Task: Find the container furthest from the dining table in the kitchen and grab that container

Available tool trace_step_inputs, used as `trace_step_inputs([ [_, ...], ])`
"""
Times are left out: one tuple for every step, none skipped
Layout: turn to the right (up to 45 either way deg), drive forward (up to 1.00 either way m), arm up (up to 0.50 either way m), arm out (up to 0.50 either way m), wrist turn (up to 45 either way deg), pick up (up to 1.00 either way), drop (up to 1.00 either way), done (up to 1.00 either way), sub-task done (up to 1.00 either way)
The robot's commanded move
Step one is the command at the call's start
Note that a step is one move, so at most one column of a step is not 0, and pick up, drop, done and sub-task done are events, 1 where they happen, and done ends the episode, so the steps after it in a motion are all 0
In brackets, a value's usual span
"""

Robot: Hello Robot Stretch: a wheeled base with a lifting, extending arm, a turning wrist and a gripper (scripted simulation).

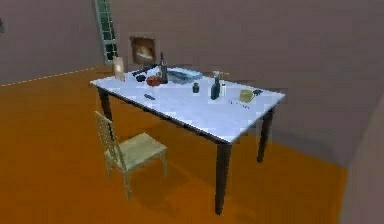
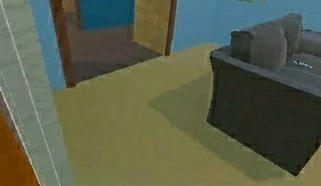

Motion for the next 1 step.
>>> trace_step_inputs([
  [0.0,0.3,0.0,0.0,0.0,0.0,0.0,0.0,0.0],
])
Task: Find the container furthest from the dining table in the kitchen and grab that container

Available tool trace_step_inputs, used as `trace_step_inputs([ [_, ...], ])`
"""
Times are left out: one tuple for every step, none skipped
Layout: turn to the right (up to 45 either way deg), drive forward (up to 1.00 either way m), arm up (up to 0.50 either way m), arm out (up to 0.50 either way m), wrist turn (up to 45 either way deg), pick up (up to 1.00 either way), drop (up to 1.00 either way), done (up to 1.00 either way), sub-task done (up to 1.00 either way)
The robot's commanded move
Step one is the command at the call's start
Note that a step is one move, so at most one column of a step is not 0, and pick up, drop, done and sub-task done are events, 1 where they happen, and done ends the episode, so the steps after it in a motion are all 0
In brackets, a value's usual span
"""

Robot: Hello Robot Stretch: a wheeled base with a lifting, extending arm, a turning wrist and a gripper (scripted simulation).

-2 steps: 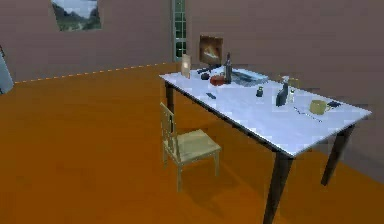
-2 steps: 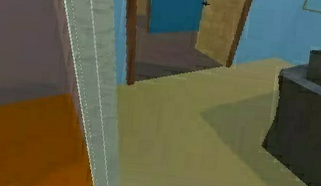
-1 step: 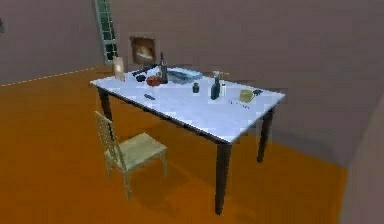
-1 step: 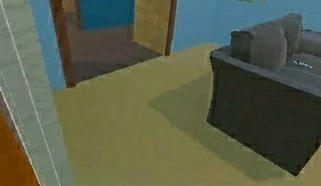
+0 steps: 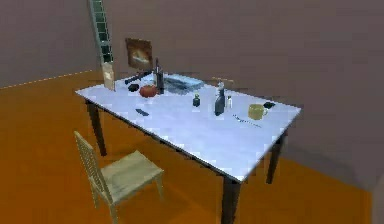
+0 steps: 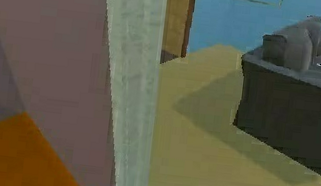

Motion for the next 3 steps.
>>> trace_step_inputs([
  [-36.0,0.0,0.0,0.0,0.0,0.0,0.0,0.0,0.0],
  [0.0,0.4,0.0,0.0,0.0,0.0,0.0,0.0,0.0],
  [45.0,0.0,0.0,0.0,0.0,0.0,0.0,0.0,0.0],
])
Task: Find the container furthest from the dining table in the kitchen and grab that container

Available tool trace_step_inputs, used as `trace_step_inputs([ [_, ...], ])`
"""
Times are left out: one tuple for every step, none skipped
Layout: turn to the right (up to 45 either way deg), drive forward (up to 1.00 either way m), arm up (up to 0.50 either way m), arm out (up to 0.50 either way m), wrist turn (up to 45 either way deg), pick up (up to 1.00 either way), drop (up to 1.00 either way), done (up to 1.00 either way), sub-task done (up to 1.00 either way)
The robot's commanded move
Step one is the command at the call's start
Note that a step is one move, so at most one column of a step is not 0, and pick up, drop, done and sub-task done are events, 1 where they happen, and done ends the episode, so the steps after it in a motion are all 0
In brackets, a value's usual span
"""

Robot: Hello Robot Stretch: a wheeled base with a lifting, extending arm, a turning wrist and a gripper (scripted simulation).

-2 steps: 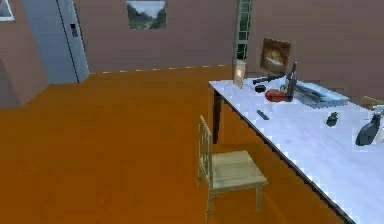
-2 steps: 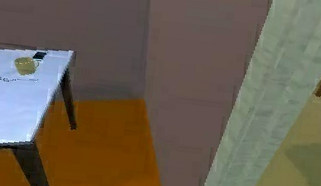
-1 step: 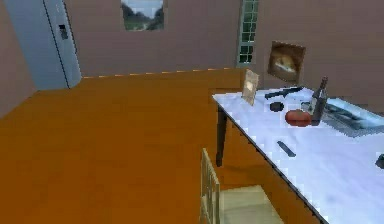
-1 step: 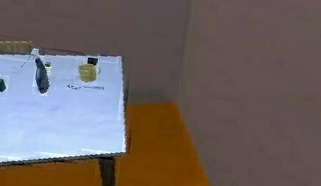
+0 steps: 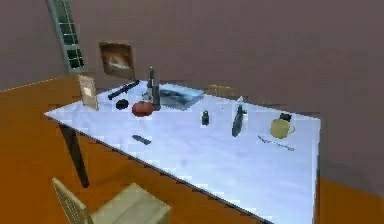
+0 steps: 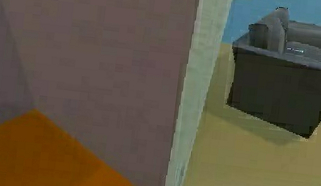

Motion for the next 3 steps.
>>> trace_step_inputs([
  [-45.0,0.0,0.0,0.0,0.0,0.0,0.0,0.0,0.0],
  [-6.0,0.0,0.0,0.0,0.0,0.0,0.0,0.0,0.0],
  [0.0,0.05,0.0,0.0,0.0,0.0,0.0,0.0,0.0],
])
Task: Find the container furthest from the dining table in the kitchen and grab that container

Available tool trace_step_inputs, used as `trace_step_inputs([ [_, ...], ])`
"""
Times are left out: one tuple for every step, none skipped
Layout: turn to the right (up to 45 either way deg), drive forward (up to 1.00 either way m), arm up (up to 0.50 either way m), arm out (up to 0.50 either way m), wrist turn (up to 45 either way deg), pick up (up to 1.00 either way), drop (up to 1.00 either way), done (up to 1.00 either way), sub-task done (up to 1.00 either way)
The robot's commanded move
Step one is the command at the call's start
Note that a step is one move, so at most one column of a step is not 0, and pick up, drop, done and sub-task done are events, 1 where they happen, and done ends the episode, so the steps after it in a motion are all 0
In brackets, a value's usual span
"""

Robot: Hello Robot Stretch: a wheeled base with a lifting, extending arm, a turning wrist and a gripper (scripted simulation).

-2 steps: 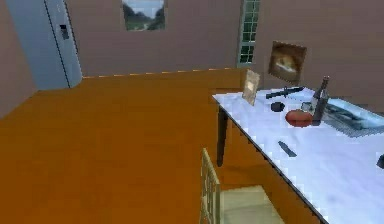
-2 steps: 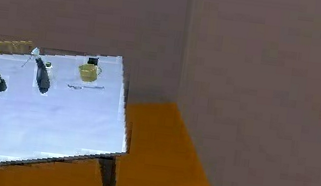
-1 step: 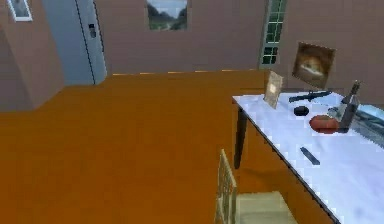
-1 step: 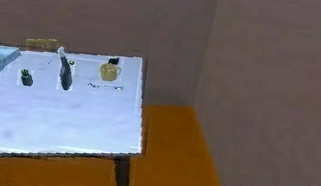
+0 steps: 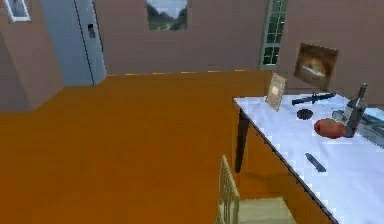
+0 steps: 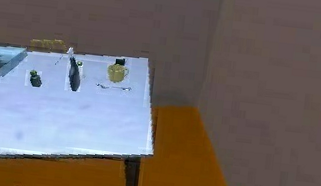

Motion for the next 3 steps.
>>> trace_step_inputs([
  [45.0,0.0,0.0,0.0,0.0,0.0,0.0,0.0,0.0],
  [-45.0,0.0,0.0,0.0,0.0,0.0,0.0,0.0,0.0],
  [-45.0,0.0,0.0,0.0,0.0,0.0,0.0,0.0,0.0],
])
